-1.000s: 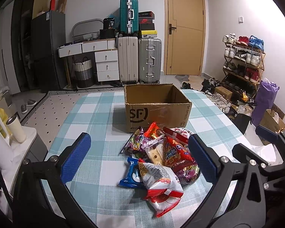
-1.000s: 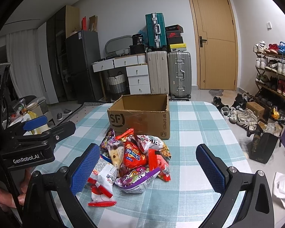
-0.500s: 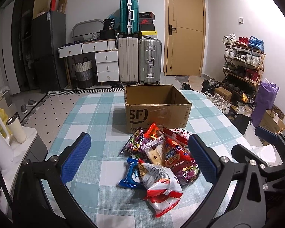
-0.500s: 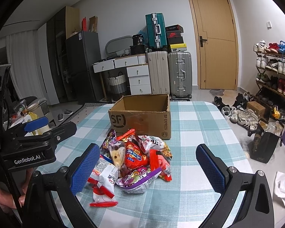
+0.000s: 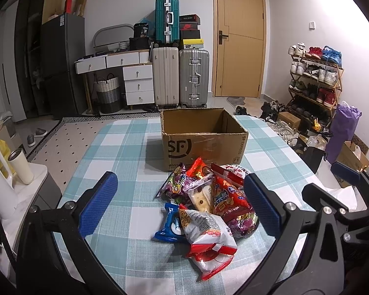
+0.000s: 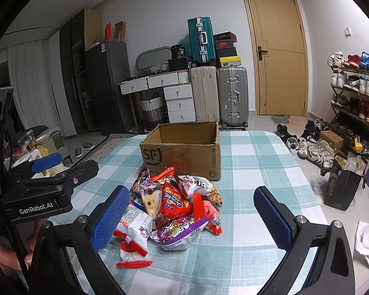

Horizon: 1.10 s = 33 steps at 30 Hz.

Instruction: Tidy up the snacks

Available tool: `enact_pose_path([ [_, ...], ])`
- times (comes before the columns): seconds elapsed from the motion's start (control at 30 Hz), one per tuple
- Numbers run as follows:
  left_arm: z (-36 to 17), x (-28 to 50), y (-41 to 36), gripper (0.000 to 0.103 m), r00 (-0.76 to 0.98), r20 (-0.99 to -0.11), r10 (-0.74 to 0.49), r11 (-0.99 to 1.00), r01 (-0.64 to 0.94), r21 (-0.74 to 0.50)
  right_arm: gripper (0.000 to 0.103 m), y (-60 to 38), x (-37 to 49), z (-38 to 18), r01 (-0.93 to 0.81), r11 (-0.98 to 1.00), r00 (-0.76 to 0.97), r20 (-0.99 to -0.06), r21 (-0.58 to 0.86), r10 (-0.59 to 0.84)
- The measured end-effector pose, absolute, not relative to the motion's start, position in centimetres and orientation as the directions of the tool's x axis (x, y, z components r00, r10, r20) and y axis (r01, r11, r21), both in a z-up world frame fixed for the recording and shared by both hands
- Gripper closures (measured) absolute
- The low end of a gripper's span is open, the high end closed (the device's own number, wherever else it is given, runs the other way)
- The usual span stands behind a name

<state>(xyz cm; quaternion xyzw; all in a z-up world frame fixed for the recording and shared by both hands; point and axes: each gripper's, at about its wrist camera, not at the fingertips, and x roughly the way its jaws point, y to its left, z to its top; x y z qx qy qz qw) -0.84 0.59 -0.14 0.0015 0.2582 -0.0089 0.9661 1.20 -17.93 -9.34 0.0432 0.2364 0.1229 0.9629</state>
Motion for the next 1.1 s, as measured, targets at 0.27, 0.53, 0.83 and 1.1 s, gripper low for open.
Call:
enact_pose_path([
  [0.27, -0.3, -0.9, 0.6, 0.001, 0.865, -0.501, -0.017, 1.000, 0.017, -0.004, 0.000, -18.2, 1.2, -9.4, -0.206, 0.968, 0.856, -0.454, 0.140, 0.248],
  [0.53, -1.0, -0.1, 0.9, 0.001, 0.859, -0.512, -0.009, 1.000, 0.008, -0.005, 0.000, -18.8, 1.7, -10.1, -0.199, 0.969, 0.846, -0.473, 0.145, 0.245],
  [0.83, -2.6, 1.5, 1.1, 0.001, 0.849, -0.528, -0.016, 1.000, 0.012, -0.011, 0.000, -19.7, 3.6, -12.4, -0.177, 0.971, 0.823, -0.517, 0.162, 0.237],
  [1.1, -4.6, 3.6, 1.2, 0.001, 0.828, -0.560, -0.022, 1.000, 0.022, -0.008, 0.000, -20.3, 6.7, -15.1, -0.159, 0.972, 0.789, -0.569, 0.173, 0.230],
])
